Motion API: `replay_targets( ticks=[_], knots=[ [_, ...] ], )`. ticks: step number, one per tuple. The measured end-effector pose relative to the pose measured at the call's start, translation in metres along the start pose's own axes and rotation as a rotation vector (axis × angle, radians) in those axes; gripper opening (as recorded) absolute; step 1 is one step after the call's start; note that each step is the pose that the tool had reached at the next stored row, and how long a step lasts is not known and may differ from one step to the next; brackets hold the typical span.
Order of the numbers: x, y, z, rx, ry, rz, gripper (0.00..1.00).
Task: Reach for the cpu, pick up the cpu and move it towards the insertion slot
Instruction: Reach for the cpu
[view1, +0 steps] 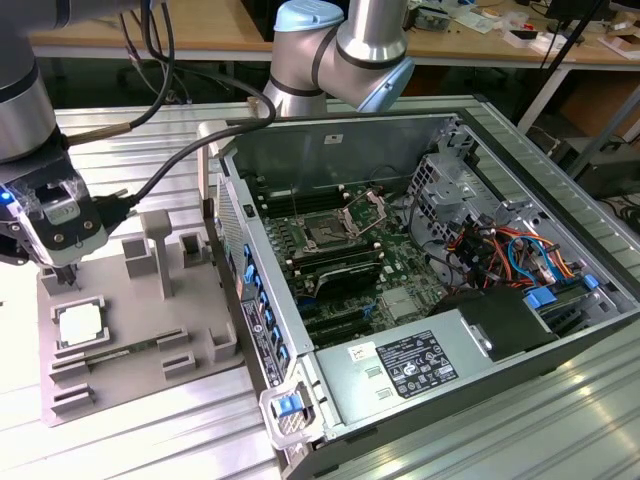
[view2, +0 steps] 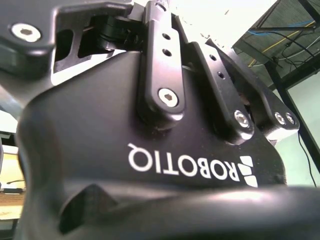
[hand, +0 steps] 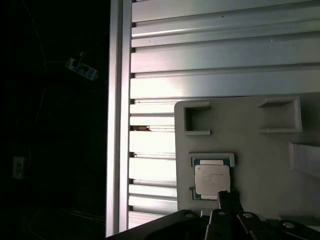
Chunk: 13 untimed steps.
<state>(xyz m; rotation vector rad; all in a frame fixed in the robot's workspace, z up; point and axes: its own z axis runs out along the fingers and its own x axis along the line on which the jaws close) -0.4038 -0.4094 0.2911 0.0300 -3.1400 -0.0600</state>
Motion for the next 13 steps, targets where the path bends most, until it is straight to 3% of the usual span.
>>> replay_targets(
  ticks=[6,13],
  knots=[
    [0.0000,-0.0003,0.0062,0.0000,0.0001,0.000,0.11],
    [0.0000,-0.0004,0.0087,0.0000,0.0000,0.000,0.11]
  ],
)
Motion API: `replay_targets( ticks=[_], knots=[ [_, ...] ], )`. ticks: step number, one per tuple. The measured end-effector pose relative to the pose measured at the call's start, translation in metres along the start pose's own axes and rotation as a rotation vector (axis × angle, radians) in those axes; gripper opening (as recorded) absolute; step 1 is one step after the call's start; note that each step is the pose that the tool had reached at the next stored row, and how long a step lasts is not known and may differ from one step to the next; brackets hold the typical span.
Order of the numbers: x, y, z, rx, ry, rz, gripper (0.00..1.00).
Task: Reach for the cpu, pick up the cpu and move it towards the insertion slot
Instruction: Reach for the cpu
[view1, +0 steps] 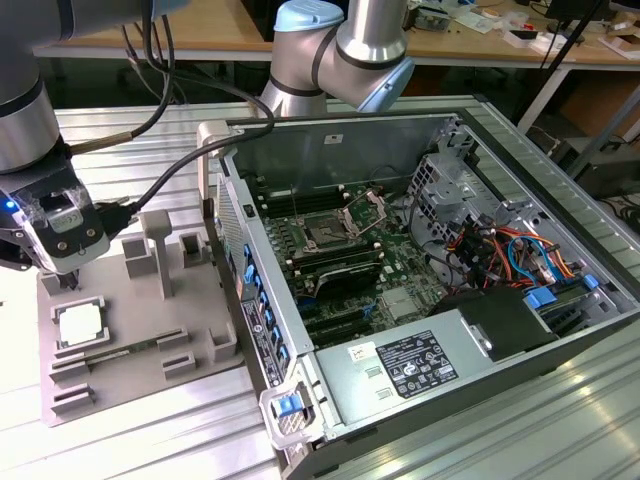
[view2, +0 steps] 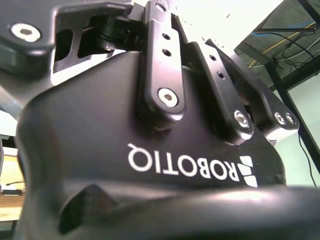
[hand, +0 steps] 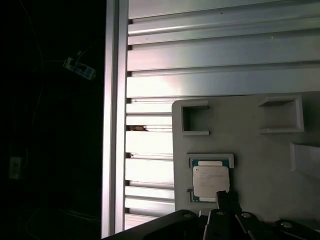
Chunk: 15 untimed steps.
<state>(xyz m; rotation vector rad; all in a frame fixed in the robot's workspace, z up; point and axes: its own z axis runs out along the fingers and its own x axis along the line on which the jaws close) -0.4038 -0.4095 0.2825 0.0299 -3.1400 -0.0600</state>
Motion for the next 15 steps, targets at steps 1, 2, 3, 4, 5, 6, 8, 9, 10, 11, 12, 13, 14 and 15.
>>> replay_targets(
  ticks=[1,2,3,4,5,6,8,9,10,11,12,13,14,15],
  knots=[
    [0.0000,0.0000,0.0003,0.0000,0.0000,0.000,0.11],
    [0.0000,0.0000,0.0005,0.0000,0.0000,0.000,0.11],
    [0.0000,-0.0001,0.0008,0.0000,0.0000,0.000,0.11],
    [0.0000,-0.0001,0.0011,-0.0001,0.0000,0.000,0.11],
    [0.0000,-0.0001,0.0013,0.0000,0.0000,0.000,0.11],
    [0.0000,-0.0001,0.0015,0.0000,0.0000,0.000,0.11],
    [0.0000,-0.0001,0.0021,0.0000,0.0000,0.000,0.11],
    [0.0000,-0.0001,0.0023,0.0000,0.0000,0.000,0.11],
    [0.0000,-0.0002,0.0027,0.0000,0.0000,0.000,0.11],
    [0.0000,-0.0002,0.0030,0.0000,0.0000,0.000,0.11],
    [0.0000,-0.0002,0.0033,-0.0001,0.0000,0.000,0.11],
    [0.0000,-0.0002,0.0036,-0.0001,0.0000,0.000,0.11],
    [0.0000,-0.0002,0.0038,0.0000,0.0000,0.000,0.11],
    [0.0000,-0.0002,0.0042,0.0000,0.0000,0.000,0.11]
  ],
)
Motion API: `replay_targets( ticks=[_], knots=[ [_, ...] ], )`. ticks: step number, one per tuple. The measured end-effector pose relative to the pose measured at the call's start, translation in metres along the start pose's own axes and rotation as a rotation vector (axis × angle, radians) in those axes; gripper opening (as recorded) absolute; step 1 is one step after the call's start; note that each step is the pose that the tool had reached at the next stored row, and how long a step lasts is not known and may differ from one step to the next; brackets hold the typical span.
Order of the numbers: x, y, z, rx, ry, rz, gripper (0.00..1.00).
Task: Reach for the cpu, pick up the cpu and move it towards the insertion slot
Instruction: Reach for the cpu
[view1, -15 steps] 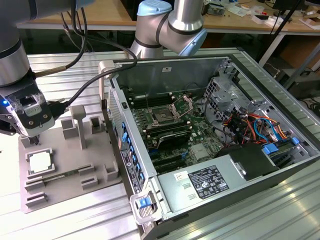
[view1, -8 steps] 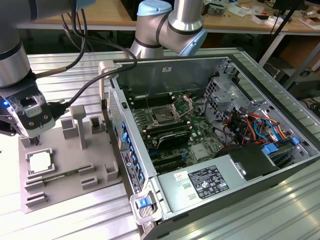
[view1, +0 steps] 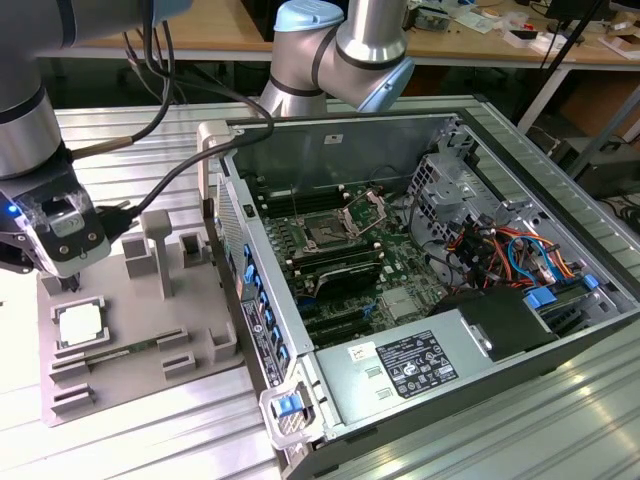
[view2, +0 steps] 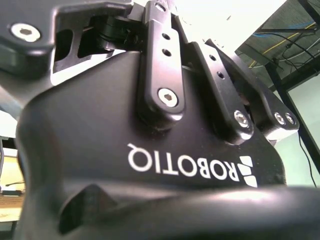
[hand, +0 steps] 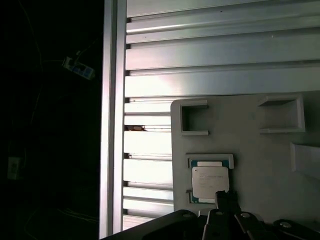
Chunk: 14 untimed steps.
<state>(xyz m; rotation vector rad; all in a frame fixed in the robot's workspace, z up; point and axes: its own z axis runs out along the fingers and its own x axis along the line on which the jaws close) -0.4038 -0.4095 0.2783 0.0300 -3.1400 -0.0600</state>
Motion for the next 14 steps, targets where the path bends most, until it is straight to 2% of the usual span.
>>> replay_targets(
  ticks=[14],
  knots=[
    [0.0000,-0.0002,0.0037,0.0000,0.0000,0.000,0.11]
  ],
)
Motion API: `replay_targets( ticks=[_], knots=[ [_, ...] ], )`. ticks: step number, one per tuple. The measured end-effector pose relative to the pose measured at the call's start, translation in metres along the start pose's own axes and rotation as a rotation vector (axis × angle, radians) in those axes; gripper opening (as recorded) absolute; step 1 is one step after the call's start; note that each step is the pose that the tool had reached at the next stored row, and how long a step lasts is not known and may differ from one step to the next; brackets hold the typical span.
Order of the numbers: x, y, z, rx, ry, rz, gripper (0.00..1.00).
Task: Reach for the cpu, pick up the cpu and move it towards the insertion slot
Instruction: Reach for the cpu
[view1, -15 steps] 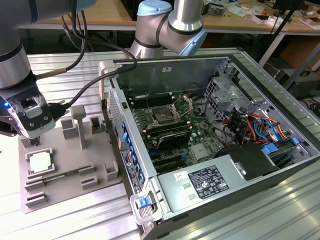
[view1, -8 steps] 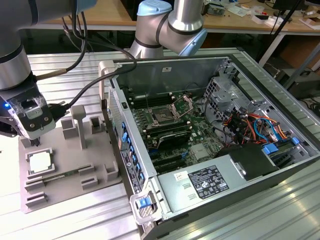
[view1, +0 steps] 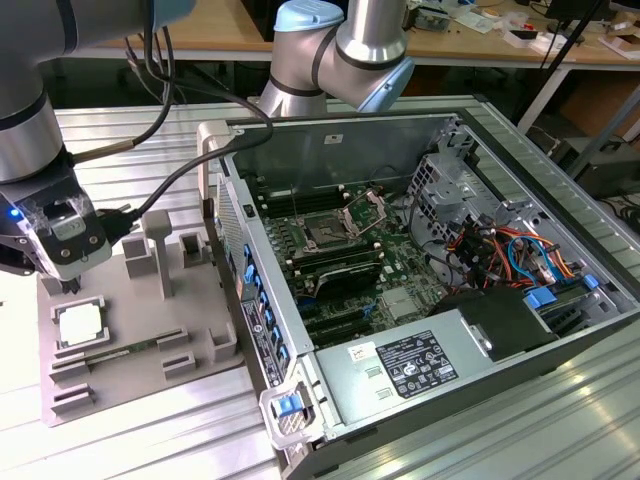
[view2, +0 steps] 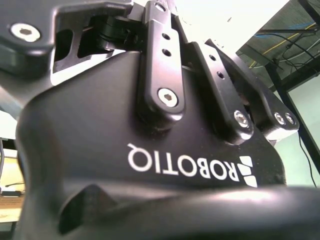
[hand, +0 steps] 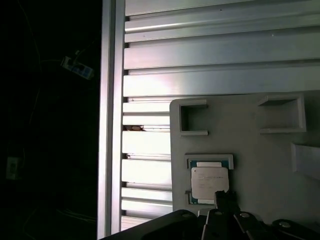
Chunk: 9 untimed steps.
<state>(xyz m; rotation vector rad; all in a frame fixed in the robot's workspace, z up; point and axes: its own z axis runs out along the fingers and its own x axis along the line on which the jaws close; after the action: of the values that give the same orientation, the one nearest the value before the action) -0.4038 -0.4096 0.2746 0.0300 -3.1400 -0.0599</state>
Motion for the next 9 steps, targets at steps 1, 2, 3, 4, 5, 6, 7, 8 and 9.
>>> replay_targets(
  ticks=[1,2,3,4,5,6,7,8,9],
  knots=[
    [0.0000,0.0000,0.0002,0.0000,0.0000,0.000,0.11],
    [0.0000,0.0000,0.0006,0.0000,0.0001,0.000,0.11],
    [0.0000,-0.0001,0.0010,0.0000,0.0000,0.000,0.11],
    [0.0000,-0.0001,0.0013,0.0000,0.0000,0.000,0.11],
    [0.0000,-0.0001,0.0015,-0.0001,0.0000,0.000,0.11],
    [0.0000,-0.0001,0.0017,0.0000,0.0000,0.000,0.11],
    [0.0000,-0.0001,0.0020,0.0000,0.0000,0.000,0.11],
    [0.0000,-0.0001,0.0025,0.0000,0.0000,0.000,0.11],
    [0.0000,-0.0001,0.0028,0.0000,0.0000,0.000,0.11]
  ],
)
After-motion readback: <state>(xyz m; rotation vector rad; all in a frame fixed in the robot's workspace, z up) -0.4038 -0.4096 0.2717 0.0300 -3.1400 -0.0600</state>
